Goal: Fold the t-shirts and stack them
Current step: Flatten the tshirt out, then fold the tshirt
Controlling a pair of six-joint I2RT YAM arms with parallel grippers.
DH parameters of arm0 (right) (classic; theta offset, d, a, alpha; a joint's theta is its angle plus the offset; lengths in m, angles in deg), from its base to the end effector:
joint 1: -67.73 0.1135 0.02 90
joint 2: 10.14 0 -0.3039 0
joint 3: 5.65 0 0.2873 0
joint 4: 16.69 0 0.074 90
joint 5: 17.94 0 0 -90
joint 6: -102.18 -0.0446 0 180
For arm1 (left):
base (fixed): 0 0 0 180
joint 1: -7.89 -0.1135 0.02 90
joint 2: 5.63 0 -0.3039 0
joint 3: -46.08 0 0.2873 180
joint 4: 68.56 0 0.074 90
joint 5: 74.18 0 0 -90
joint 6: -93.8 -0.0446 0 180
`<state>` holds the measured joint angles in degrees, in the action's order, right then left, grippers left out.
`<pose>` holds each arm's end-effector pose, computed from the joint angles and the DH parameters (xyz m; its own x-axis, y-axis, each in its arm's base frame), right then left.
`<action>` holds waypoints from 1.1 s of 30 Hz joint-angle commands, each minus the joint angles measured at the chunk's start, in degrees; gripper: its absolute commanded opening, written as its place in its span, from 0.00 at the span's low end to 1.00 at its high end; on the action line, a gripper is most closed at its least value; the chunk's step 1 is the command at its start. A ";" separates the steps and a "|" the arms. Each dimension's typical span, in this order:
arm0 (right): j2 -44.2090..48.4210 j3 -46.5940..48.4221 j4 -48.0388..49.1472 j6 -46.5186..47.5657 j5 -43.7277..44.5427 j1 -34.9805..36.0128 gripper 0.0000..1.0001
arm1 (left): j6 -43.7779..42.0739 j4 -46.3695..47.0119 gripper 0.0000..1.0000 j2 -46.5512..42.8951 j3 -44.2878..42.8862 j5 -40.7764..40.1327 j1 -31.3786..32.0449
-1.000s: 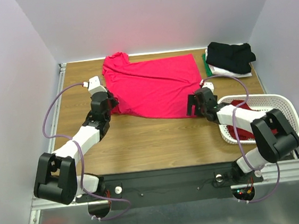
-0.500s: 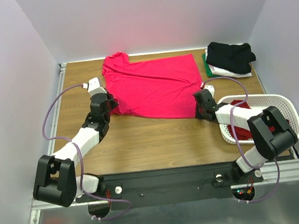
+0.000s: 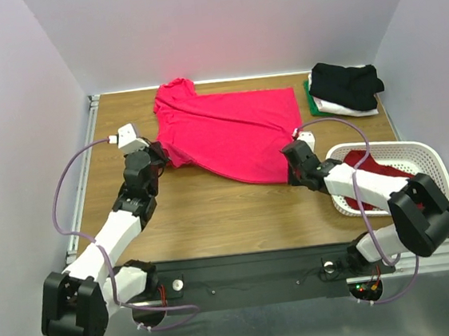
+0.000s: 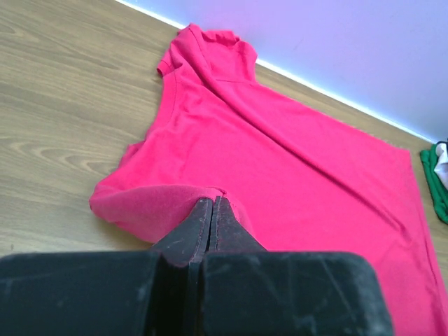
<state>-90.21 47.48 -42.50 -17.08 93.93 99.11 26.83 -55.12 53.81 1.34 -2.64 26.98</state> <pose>0.2593 0.1387 0.1908 -0.7350 0.0830 -0.6730 0.0785 0.9962 0.0372 0.2500 -0.0716 0.2997 -0.0235 -0.3846 -0.9228 0.0021 0.9230 -0.3847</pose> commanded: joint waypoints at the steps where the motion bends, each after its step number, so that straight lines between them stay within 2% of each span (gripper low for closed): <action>1: 3.25 2.08 -4.52 -2.56 3.35 2.28 0.00 | 0.70 0.61 0.00 -4.41 1.48 -0.09 -0.11; 7: 6.07 1.99 -9.61 -5.37 5.29 6.67 0.00 | 1.76 -1.06 0.00 -12.31 4.73 2.81 -0.02; 12: 6.86 2.68 -10.15 -5.37 8.18 6.86 0.01 | 1.50 -1.33 0.00 -14.62 4.57 3.87 -0.02; 19: -1.55 11.37 -10.06 -3.10 16.79 6.68 0.00 | -3.33 -0.19 0.00 2.60 -5.35 8.08 -0.02; 27: -12.29 21.57 -8.30 1.92 15.14 1.59 0.01 | -7.64 1.22 0.00 12.53 -13.97 6.77 -0.28; 33: -15.37 23.70 -7.16 4.73 11.98 -4.03 0.01 | -9.84 0.52 0.00 19.39 -19.68 6.68 -1.25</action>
<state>-104.96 68.70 -51.74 -14.74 106.43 97.64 19.94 -56.98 71.36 -13.93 4.09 26.50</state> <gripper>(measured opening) 0.038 0.033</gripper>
